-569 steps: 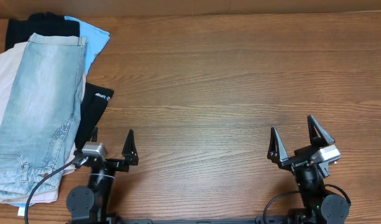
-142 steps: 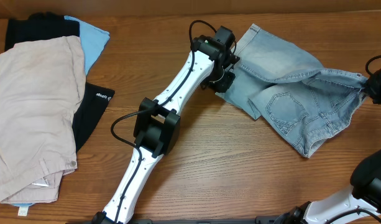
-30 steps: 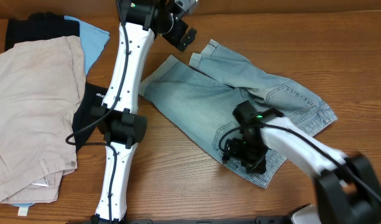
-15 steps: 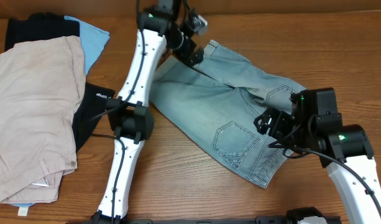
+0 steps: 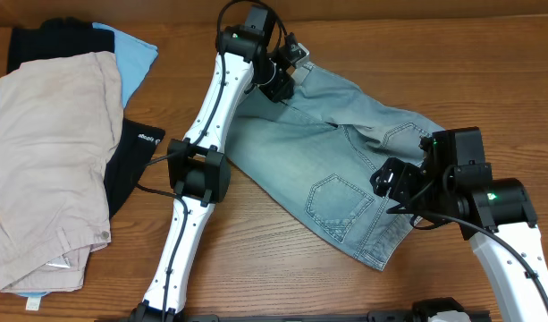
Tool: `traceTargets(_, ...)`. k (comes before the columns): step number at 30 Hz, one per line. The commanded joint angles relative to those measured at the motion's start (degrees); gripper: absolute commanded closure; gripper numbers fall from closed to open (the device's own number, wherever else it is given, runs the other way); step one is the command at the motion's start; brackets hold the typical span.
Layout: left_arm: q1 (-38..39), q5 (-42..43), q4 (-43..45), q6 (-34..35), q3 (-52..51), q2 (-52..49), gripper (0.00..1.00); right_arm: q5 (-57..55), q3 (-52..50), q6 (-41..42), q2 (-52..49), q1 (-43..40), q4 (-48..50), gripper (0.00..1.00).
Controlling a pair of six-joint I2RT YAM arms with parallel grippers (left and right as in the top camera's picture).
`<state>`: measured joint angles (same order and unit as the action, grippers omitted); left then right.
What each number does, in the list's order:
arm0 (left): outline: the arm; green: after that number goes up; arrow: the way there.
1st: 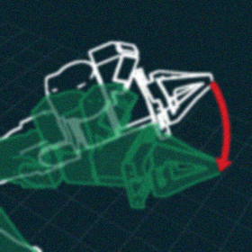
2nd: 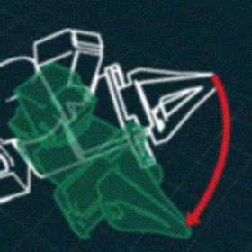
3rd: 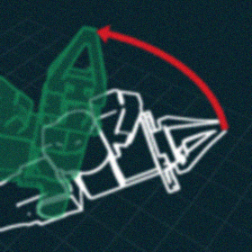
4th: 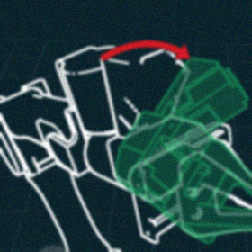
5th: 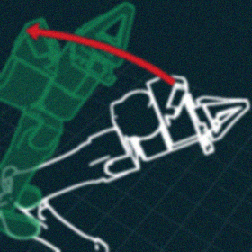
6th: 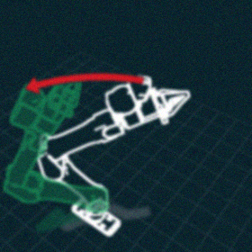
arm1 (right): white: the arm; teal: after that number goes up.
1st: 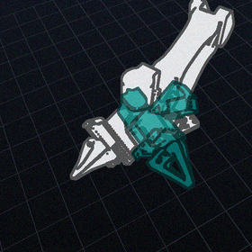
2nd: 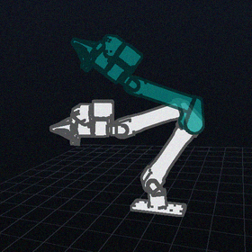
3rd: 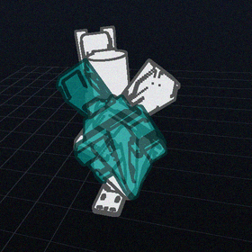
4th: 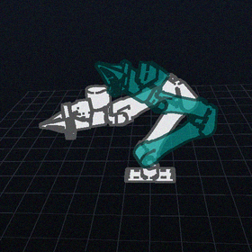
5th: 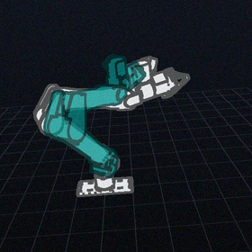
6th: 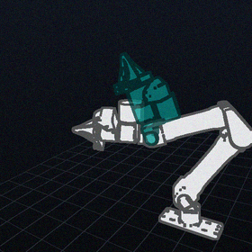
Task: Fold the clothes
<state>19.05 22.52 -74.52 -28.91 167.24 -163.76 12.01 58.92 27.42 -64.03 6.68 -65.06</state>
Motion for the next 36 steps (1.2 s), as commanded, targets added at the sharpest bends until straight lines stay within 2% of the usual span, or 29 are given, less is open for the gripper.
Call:
traceTargets(1, 0.1, 0.0, 0.0, 1.5, 2.0, -0.8, 0.96, -1.8, 0.6, -0.5, 0.3, -0.3, 0.3, 0.11)
traceTargets(6, -0.9, -6.4, -1.1, 11.5, 10.2, 2.5, 0.96, -1.9, 0.6, -0.5, 0.0, -0.3, -0.1, 0.11)
traceTargets(12, -1.1, -7.0, -1.6, 11.6, 12.8, 12.1, 0.96, -1.9, 0.6, -0.5, -1.2, -0.3, -0.2, 0.11)
traceTargets(16, -1.1, -11.1, -3.1, 11.6, 12.8, 16.4, 0.96, -1.9, 0.6, -0.5, -1.7, -0.3, -0.2, 0.11)
traceTargets(24, -0.9, -13.7, -13.2, 13.0, 12.8, 20.7, 0.96, -2.9, 0.5, -0.5, -1.7, -0.3, -1.4, 0.12)
traceTargets(29, -0.6, -18.5, -16.1, 15.3, 12.7, 21.1, 0.96, -3.7, 0.5, -0.5, -1.7, -0.3, -1.0, 0.12)
traceTargets(32, -0.7, -20.5, -15.4, 16.2, 11.3, 20.6, 0.96, -4.3, 0.5, -0.5, -1.8, -0.3, -0.3, 0.12)
traceTargets(36, -1.4, -24.2, -9.9, 19.0, 5.2, 20.6, 0.96, -4.7, 0.5, -0.5, -2.4, -0.3, 0.8, 0.12)
